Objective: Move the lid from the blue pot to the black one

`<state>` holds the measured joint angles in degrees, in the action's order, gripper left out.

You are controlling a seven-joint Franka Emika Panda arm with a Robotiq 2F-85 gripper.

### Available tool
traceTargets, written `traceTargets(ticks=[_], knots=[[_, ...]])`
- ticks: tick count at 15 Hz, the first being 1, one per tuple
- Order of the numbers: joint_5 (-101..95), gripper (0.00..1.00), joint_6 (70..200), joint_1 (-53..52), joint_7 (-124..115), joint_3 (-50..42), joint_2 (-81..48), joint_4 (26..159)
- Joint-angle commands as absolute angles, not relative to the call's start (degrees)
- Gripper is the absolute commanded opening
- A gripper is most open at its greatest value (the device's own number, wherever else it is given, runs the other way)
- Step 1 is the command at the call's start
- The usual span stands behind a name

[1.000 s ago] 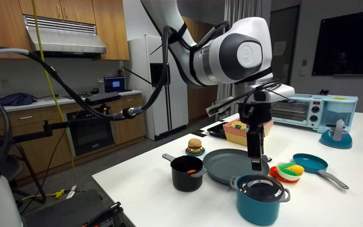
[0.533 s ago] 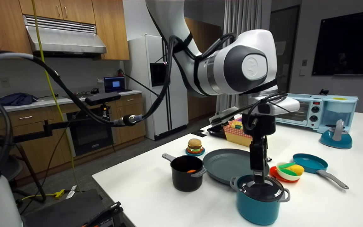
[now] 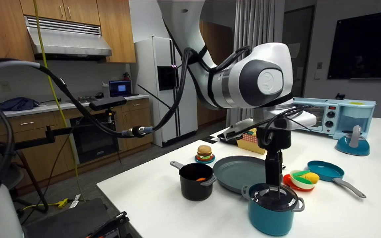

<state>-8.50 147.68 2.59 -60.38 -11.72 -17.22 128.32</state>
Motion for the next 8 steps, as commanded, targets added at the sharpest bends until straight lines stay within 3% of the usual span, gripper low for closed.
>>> traceTargets(ticks=[1, 8], knots=[[-8.2, 1.00, 149.6, 3.0, -54.7, -11.8, -18.8, 126.7], [-5.4, 0.98, 150.1, 3.4, -44.5, -11.2, -19.9, 126.5]])
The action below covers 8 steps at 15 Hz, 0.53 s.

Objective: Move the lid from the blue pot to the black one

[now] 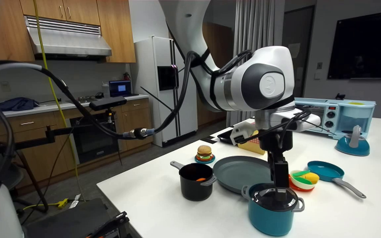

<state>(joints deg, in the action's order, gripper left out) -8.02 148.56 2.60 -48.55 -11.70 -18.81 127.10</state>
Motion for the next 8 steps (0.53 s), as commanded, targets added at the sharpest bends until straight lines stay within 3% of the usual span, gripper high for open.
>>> traceTargets(ticks=[1, 3, 5, 8], knots=[[-4.4, 1.00, 150.1, 3.4, -43.6, -11.0, -19.8, 126.7], [-3.1, 0.98, 150.0, 3.1, -42.7, -11.1, -19.9, 126.9], [-1.3, 0.73, 150.5, 3.3, -41.6, -10.9, -20.2, 127.0], [0.3, 0.50, 150.7, 3.1, -40.6, -11.0, -20.3, 127.0]])
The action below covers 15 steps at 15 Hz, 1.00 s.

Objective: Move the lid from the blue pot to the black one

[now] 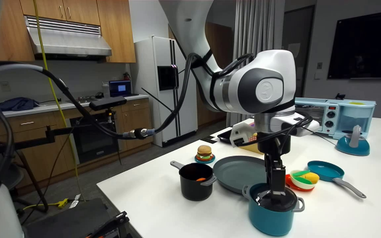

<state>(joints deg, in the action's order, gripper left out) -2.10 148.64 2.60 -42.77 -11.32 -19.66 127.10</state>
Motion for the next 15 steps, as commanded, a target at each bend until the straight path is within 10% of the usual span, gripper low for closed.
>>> traceTargets(ticks=[1, 7, 15], knots=[[0.6, 0.44, 150.8, 3.1, -40.5, -11.1, -20.2, 127.1], [1.0, 0.01, 151.1, 3.0, -40.9, -11.5, -19.3, 127.8], [-4.9, 0.04, 148.9, -1.2, -47.9, -13.7, -11.3, 132.0]])
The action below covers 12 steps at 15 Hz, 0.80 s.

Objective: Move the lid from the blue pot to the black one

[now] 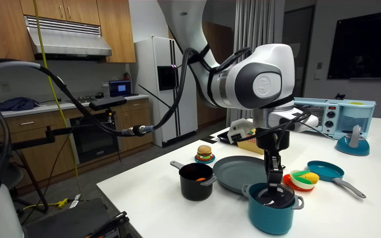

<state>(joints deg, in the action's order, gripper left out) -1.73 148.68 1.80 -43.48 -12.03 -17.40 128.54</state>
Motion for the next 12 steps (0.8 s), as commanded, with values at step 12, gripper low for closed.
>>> traceTargets(ticks=[12], knots=[[-13.3, 0.04, 145.7, -2.7, -58.6, -4.3, -2.9, 129.9]])
